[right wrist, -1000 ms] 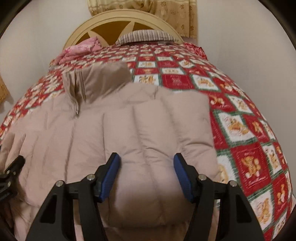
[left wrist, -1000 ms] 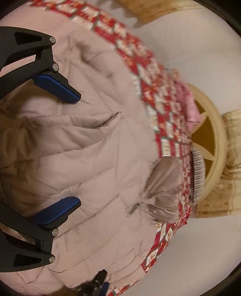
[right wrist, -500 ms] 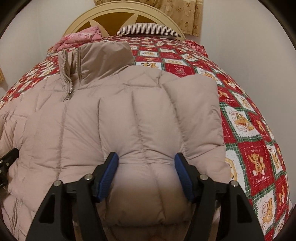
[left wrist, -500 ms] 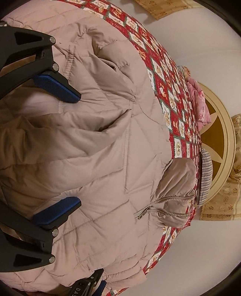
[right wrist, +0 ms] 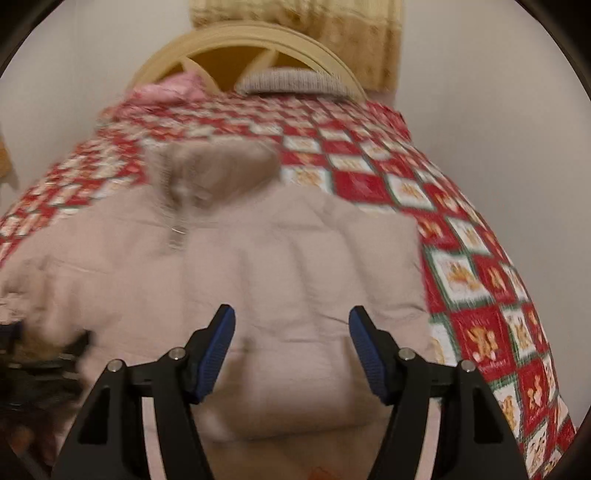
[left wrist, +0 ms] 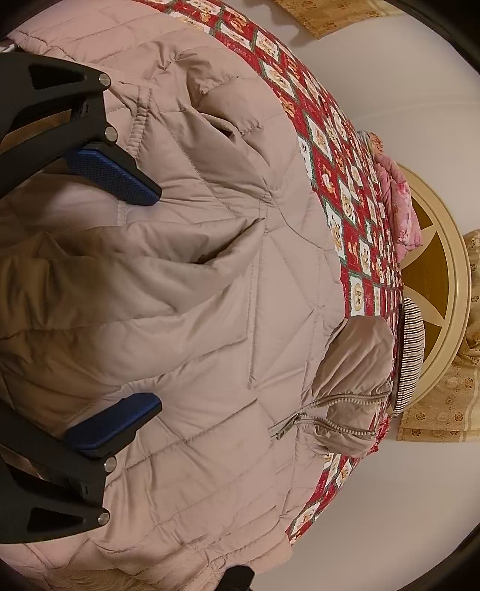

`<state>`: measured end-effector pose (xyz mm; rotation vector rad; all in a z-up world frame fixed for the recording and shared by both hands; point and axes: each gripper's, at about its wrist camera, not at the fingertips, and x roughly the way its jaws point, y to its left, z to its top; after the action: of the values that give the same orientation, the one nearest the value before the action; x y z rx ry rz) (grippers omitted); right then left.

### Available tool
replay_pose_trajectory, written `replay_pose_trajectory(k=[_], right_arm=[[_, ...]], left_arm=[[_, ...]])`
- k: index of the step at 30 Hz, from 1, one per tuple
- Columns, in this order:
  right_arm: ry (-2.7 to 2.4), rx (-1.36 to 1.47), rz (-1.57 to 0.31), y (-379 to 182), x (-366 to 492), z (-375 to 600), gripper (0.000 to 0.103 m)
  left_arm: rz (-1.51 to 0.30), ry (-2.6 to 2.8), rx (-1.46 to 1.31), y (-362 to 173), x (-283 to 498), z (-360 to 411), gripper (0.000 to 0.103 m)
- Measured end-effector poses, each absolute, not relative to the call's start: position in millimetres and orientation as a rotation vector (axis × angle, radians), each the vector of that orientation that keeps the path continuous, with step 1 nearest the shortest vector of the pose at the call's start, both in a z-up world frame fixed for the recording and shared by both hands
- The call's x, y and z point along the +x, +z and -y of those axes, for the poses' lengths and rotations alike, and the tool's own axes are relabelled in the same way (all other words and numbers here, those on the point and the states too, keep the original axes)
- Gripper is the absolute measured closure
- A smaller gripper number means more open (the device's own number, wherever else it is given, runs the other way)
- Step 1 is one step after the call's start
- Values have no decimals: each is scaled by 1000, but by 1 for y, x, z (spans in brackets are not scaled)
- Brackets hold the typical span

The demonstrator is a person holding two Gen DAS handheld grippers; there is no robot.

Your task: Fold large clothes

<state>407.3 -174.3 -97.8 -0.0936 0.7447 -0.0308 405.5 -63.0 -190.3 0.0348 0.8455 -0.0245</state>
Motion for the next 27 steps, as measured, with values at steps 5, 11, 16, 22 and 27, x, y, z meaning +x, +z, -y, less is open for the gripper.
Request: replay_pose_trajectory(k=[5, 11, 16, 22, 27], right_arm=[[60, -103, -783, -121, 415, 140, 36], [44, -92, -817, -160, 422, 136, 34], [34, -96, -827, -165, 421, 132, 33], [30, -95, -827, -166, 422, 132, 31], [21, -105, -824, -168, 422, 132, 29]], left_arm=[[-846, -26, 32, -190, 406, 63, 1], [-859, -29, 32, -192, 407, 62, 1], [-862, -31, 31, -191, 407, 61, 1], [-865, -32, 33, -191, 408, 60, 1], [-856, -53, -12, -182, 402, 51, 1]])
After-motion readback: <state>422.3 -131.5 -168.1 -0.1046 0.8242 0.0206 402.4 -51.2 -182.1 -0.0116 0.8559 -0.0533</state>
